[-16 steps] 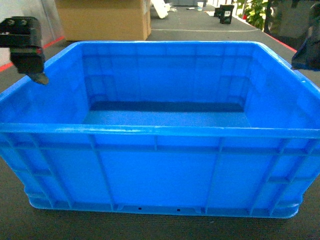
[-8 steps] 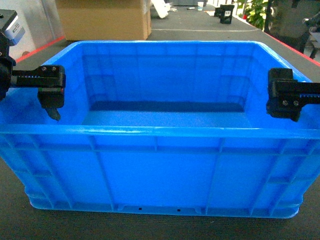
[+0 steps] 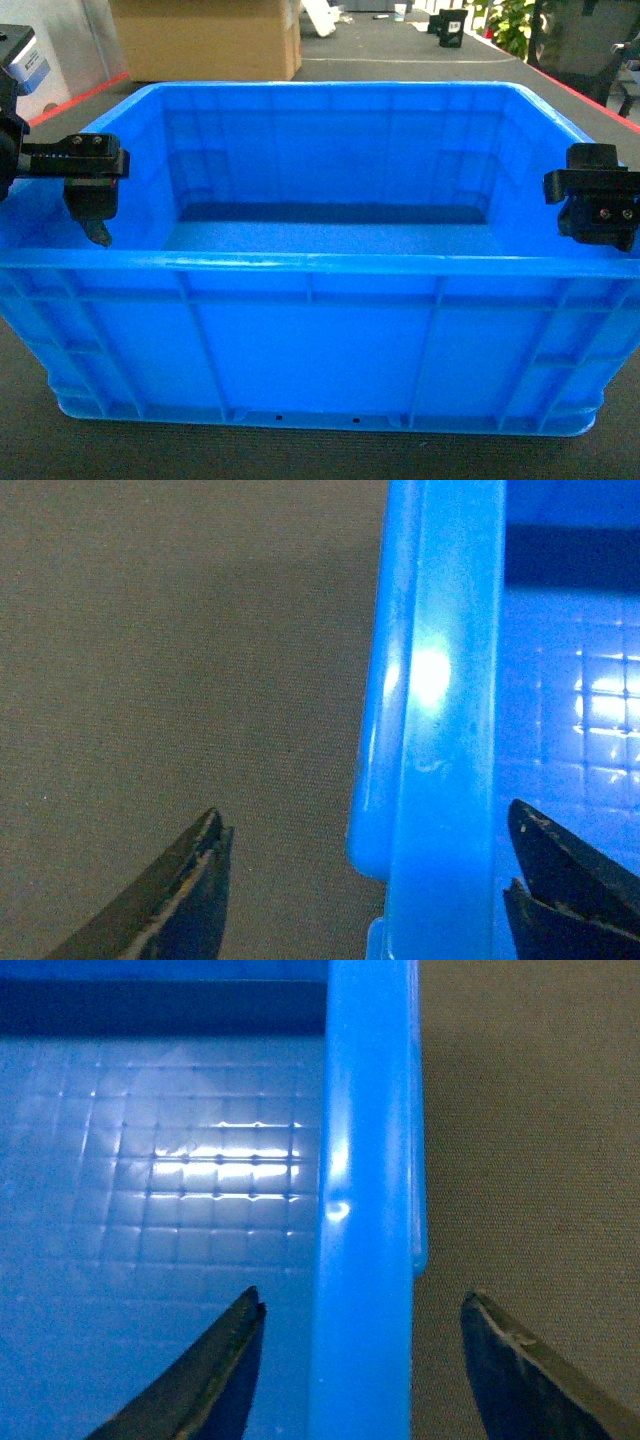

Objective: Place box next to blue box on left shelf

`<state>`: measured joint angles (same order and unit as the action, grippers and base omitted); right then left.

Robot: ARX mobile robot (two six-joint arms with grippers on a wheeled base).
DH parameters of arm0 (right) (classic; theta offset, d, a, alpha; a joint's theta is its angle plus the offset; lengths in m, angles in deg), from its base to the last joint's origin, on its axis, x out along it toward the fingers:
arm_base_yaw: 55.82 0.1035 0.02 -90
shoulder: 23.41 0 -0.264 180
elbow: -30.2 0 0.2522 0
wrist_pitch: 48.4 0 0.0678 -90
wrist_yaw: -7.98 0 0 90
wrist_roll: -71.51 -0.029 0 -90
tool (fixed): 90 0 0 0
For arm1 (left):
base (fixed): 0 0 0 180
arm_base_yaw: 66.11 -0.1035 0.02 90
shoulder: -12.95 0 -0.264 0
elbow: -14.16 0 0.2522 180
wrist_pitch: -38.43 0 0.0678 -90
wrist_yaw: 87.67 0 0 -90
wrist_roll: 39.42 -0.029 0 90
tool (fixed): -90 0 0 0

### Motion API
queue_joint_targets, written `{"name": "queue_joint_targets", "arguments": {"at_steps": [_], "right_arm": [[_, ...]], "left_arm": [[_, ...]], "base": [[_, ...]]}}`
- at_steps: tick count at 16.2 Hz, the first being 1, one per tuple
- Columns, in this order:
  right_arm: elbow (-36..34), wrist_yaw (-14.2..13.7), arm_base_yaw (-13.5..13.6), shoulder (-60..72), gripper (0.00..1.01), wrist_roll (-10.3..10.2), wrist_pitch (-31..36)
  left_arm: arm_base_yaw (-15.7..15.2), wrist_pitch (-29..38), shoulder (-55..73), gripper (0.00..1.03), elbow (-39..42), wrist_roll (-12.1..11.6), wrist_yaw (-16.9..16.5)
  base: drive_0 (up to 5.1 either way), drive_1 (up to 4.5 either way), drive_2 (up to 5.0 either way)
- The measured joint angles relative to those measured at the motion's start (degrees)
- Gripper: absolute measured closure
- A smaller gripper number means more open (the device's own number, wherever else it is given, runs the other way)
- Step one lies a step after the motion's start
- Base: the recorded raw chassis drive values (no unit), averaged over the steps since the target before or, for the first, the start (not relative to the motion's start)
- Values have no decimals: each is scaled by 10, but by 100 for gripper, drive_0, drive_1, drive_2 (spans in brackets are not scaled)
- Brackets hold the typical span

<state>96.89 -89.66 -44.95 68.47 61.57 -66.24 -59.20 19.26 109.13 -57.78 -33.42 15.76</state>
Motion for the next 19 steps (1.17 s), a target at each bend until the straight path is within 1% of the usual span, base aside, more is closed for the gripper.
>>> {"name": "queue_joint_targets", "arguments": {"at_steps": [3,4,5,6,7,8,9,11,12,13,14,16,18,19], "right_arm": [[0,-1,0,-1,48,1,0],[0,-2,0,-1,52,2,0],[0,-3,0,-1,59,3,-2],[0,-2,0,-1,81,6,0],[-4,-4,1,-5,92,-6,7],[-37,-27,4,-63,92,-9,29],[-81,-48,14,-175,92,1,50],[-119,-71,26,-254,92,13,62],[-143,-85,37,-293,92,17,60],[-160,-97,47,-324,92,17,49],[-178,-110,60,-357,92,18,38],[-197,-140,85,-407,92,23,31],[-208,-171,114,-453,92,32,35],[-207,-174,116,-457,92,37,43]], "left_arm": [[0,-2,-1,29,0,0,-1],[2,-5,-2,33,0,0,-1],[5,-7,-3,40,0,0,-1],[9,-17,-13,62,7,0,-2],[11,30,-42,91,48,-18,-20],[14,105,-103,93,112,-11,-23],[34,144,-216,94,163,-8,-3],[56,164,-297,94,208,-10,20],[71,159,-341,94,234,-10,37],[85,150,-375,94,254,-10,48],[102,137,-413,94,275,-10,68],[130,117,-475,94,300,-8,102],[142,101,-525,94,304,-10,120],[143,108,-530,94,304,-11,122]], "base": [[0,0,0],[0,0,0],[0,0,0],[0,0,0],[0,0,0],[0,0,0],[0,0,0],[0,0,0],[0,0,0],[0,0,0],[0,0,0],[0,0,0],[0,0,0],[0,0,0]]}}
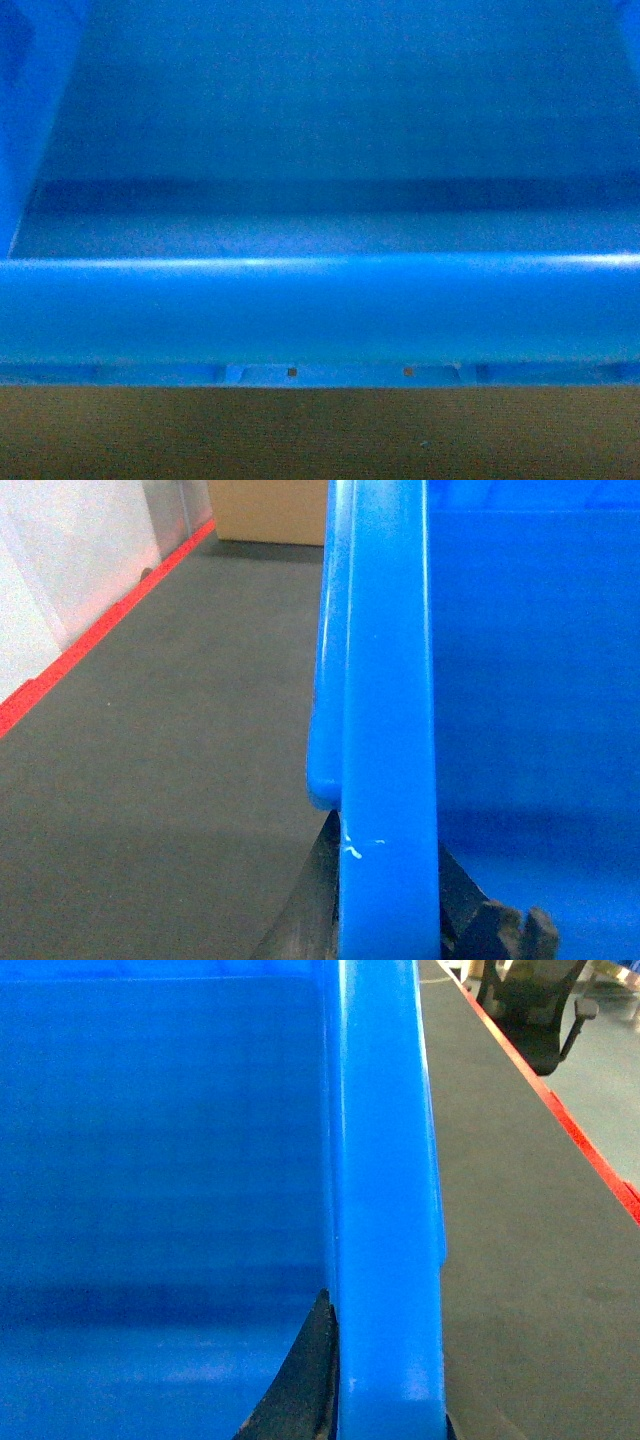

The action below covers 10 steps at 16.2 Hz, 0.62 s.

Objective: Place box next to blue box on left shelf

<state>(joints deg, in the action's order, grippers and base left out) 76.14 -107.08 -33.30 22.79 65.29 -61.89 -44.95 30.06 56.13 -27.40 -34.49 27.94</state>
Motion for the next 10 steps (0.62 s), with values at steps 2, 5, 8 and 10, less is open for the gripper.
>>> {"name": "queue_joint_targets", "arguments": {"at_steps": [2,5,8,10], "right_arm": [[-2,-1,0,7,92,1,-12],[-2,-1,0,6,92,1,-3],[-2,-1,0,6,92,1,-7],[-2,-1,0,6,92,1,-7]], "left_arm": [[1,-12,10,94,2,2,-1],[1,-6,6,94,2,2,1],[1,-8,6,94,2,2,0],[1,-8,6,94,2,2,0]], "base": [[0,0,0],[-98,-98,-98],[-203,-203,-203],[-205,-205,-205]]}}
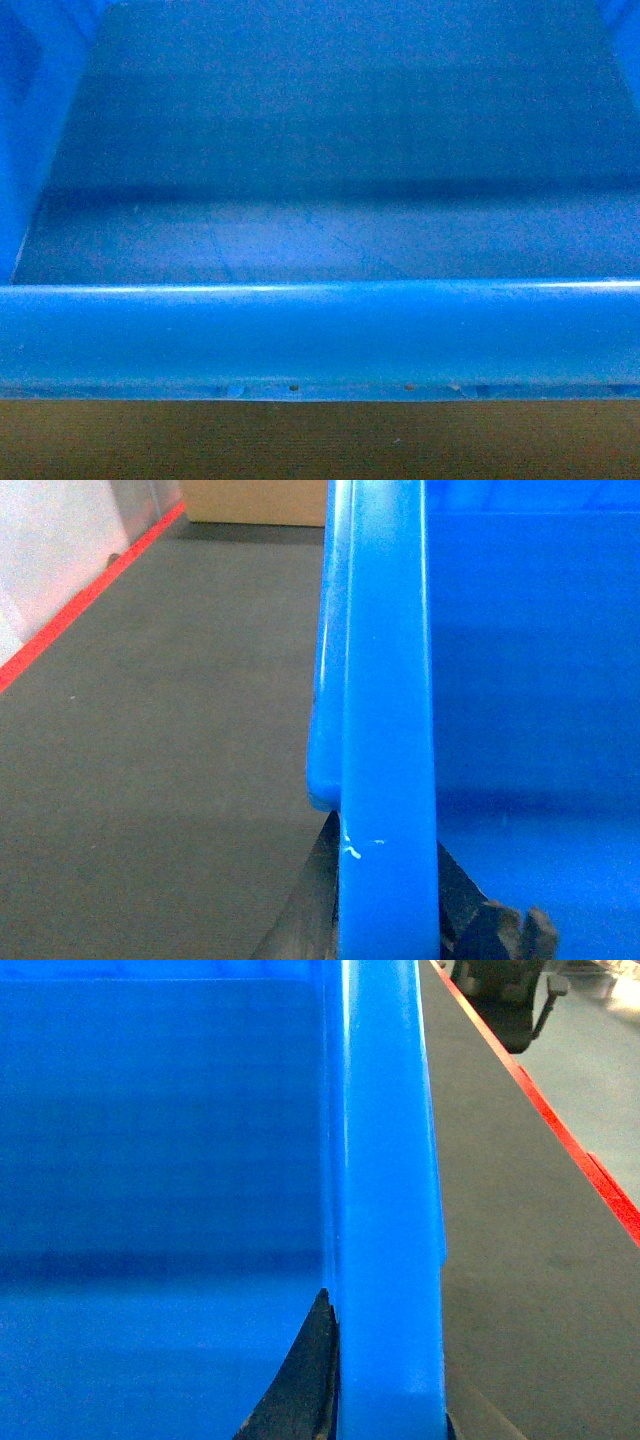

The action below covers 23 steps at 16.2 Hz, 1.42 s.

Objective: Place box next to blue box on left shelf

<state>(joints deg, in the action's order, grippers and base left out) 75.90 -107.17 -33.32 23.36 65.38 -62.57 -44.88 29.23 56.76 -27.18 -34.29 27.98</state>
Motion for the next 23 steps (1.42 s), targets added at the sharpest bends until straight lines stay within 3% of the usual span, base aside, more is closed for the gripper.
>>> {"name": "queue_joint_targets", "arguments": {"at_steps": [23], "right_arm": [[0,-1,0,0,92,0,0]], "left_arm": [[0,1,1,94,0,0,-1]], "base": [[-161,-161,-161]]}}
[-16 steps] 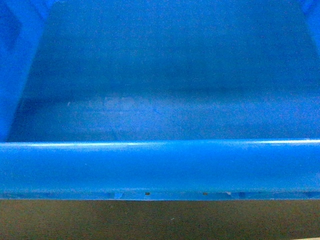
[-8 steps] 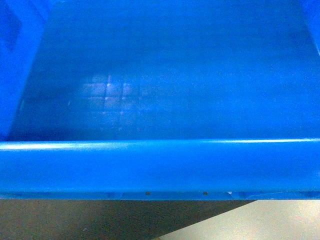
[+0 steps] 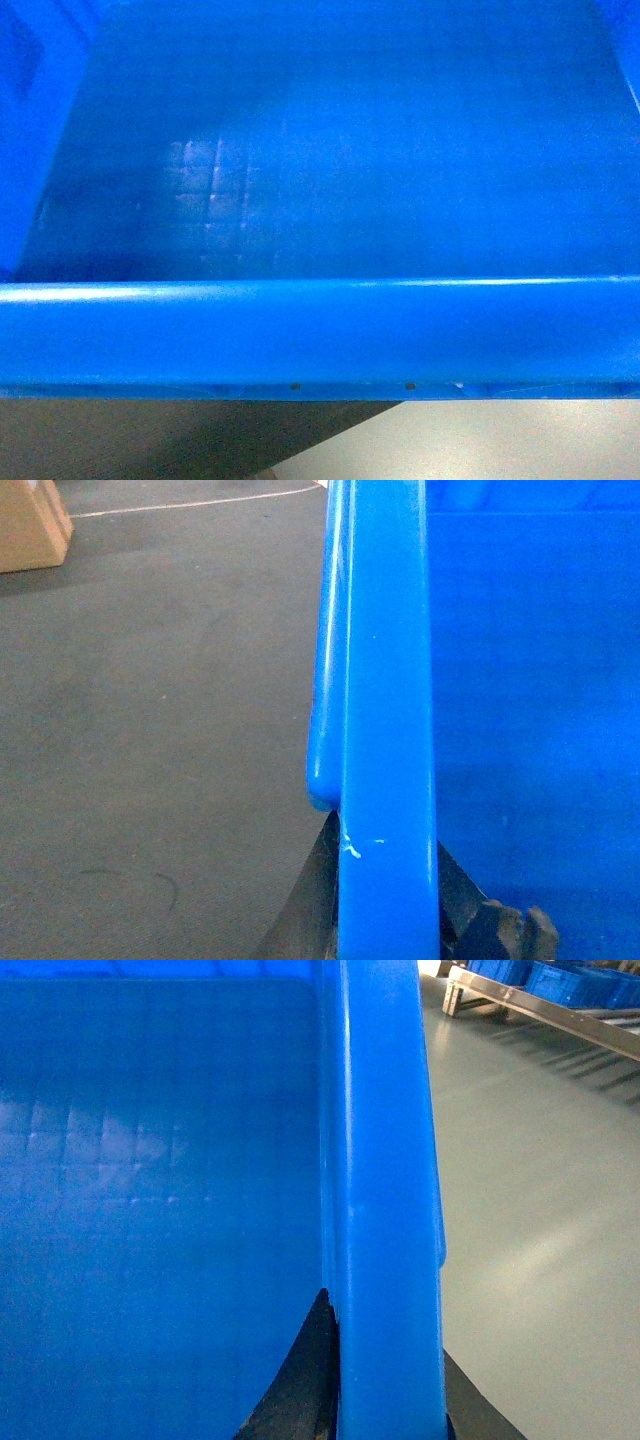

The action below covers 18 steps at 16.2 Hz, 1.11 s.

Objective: Place box next to blue box on left shelf

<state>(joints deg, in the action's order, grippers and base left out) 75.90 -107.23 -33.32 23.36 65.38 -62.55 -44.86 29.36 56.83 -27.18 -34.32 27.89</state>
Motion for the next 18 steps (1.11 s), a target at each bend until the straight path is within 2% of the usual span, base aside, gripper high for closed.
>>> {"name": "queue_joint_targets", "arguments": {"at_steps": [18], "right_arm": [[0,0,0,0,92,0,0]], "left_arm": [[0,0,0,94,0,0,0]], "base": [[-152,-152,-152]]}}
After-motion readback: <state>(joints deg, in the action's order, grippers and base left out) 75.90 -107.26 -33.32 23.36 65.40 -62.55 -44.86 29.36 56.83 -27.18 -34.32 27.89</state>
